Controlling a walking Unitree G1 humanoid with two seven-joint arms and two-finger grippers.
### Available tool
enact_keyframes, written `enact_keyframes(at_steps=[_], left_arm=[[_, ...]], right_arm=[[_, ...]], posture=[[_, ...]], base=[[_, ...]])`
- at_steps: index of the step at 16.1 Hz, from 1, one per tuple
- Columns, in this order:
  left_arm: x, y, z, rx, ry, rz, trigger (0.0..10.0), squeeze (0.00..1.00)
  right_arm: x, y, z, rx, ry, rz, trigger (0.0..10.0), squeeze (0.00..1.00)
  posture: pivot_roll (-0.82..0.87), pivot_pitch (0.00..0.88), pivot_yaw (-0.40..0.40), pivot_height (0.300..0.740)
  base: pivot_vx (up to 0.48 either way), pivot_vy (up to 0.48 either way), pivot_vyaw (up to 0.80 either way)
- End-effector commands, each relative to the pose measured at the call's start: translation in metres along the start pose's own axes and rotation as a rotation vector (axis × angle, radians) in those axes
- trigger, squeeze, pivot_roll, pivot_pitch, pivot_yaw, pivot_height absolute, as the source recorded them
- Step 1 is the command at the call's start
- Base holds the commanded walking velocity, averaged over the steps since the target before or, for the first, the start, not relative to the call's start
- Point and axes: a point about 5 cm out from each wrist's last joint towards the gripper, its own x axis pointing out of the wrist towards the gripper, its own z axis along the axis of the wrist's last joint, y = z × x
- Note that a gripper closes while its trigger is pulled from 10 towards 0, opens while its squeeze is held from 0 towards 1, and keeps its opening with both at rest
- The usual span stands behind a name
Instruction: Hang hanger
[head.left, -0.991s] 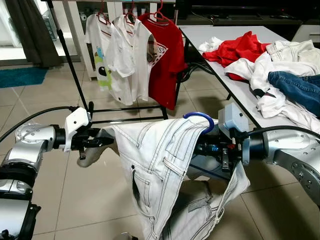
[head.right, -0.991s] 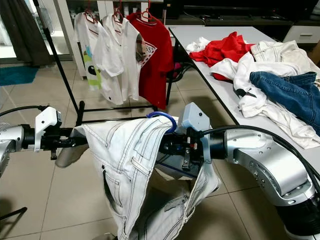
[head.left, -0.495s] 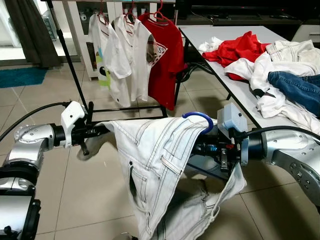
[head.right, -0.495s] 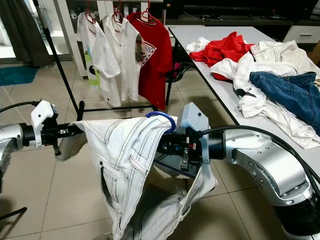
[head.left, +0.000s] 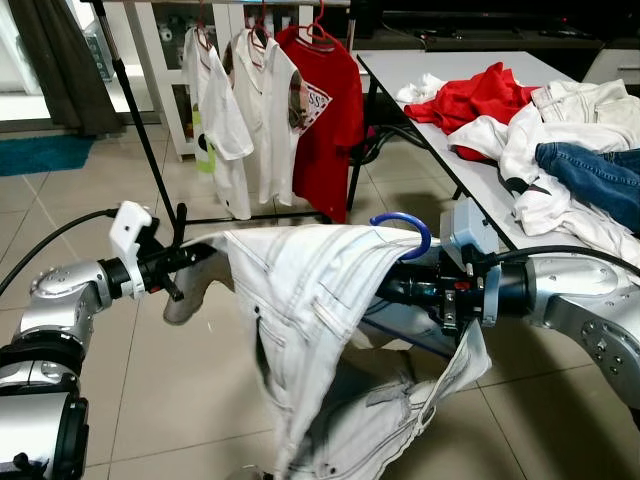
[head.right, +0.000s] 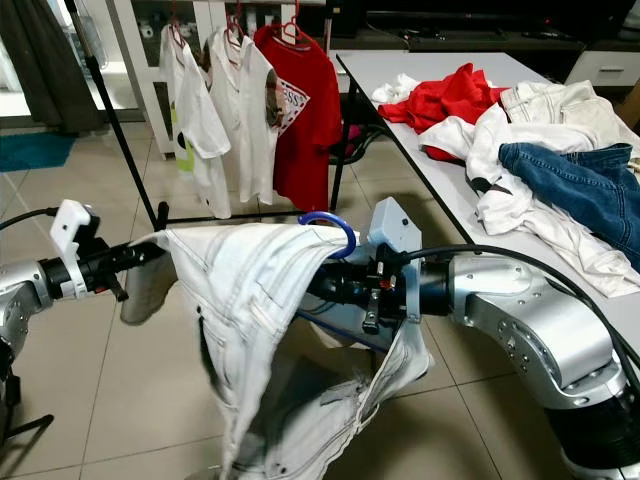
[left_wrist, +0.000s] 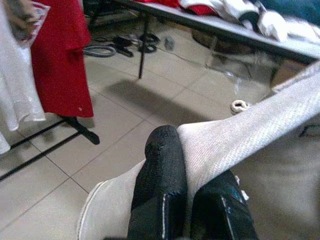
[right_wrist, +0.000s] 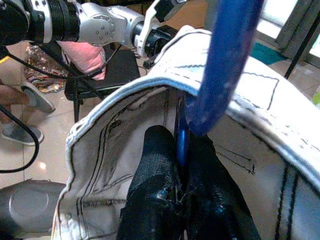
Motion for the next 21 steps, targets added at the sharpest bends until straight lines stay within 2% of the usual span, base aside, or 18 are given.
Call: enact_keyframes(at_steps=[1, 5, 7, 9, 11, 15, 16, 19, 21], left_arm=[[-0.016, 0.014, 0.0, -0.093, -0.05, 0.142, 0.0, 0.0], [-0.027, 0.022, -0.005, -0.163, -0.049, 0.245, 0.0, 0.0], [-0.037, 0.032, -0.009, -0.235, -0.056, 0.413, 0.0, 0.0], [-0.041, 0.036, -0.011, -0.267, -0.068, 0.484, 0.0, 0.0], [-0.052, 0.043, -0.014, -0.349, -0.115, 0.598, 0.0, 0.0], [-0.061, 0.047, -0.022, -0.473, -0.16, 0.723, 0.0, 0.0], [-0.067, 0.049, -0.026, -0.533, -0.187, 0.794, 0.0, 0.0], [-0.077, 0.05, -0.034, -0.582, -0.19, 0.87, 0.0, 0.0], [-0.072, 0.047, -0.036, -0.573, -0.167, 0.836, 0.0, 0.0]], right_arm=[[-0.012, -0.006, 0.007, -0.02, -0.024, -0.051, 10.0, 0.0], [-0.019, -0.01, 0.005, -0.004, -0.028, -0.078, 10.0, 0.0], [-0.021, -0.011, 0.003, 0.002, -0.026, -0.092, 10.0, 0.0], [-0.022, -0.011, 0.003, 0.003, -0.026, -0.095, 10.0, 0.0], [-0.024, -0.011, 0.002, 0.006, -0.028, -0.103, 10.0, 0.0], [-0.028, -0.013, 0.002, 0.008, -0.032, -0.117, 10.0, 0.0], [-0.03, -0.014, 0.002, 0.008, -0.033, -0.123, 10.0, 0.0], [-0.031, -0.015, 0.001, 0.009, -0.033, -0.129, 10.0, 0.0], [-0.03, -0.015, 0.001, 0.01, -0.033, -0.129, 10.0, 0.0]], posture=[[-0.16, 0.0, 0.008, 0.74], [-0.16, 0.0, 0.009, 0.74], [-0.16, 0.0, 0.011, 0.74], [-0.16, 0.0, 0.011, 0.74], [-0.16, 0.0, 0.012, 0.74], [-0.17, 0.0, 0.01, 0.74], [-0.17, 0.0, 0.01, 0.74], [-0.17, 0.0, 0.009, 0.74], [-0.17, 0.0, 0.008, 0.74]], base=[[0.0, 0.0, 0.0], [0.0, 0.0, 0.0], [0.0, 0.0, 0.0], [0.0, 0.0, 0.0], [0.0, 0.0, 0.0], [0.0, 0.0, 0.0], [0.0, 0.0, 0.0], [0.0, 0.0, 0.0], [0.0, 0.0, 0.0]])
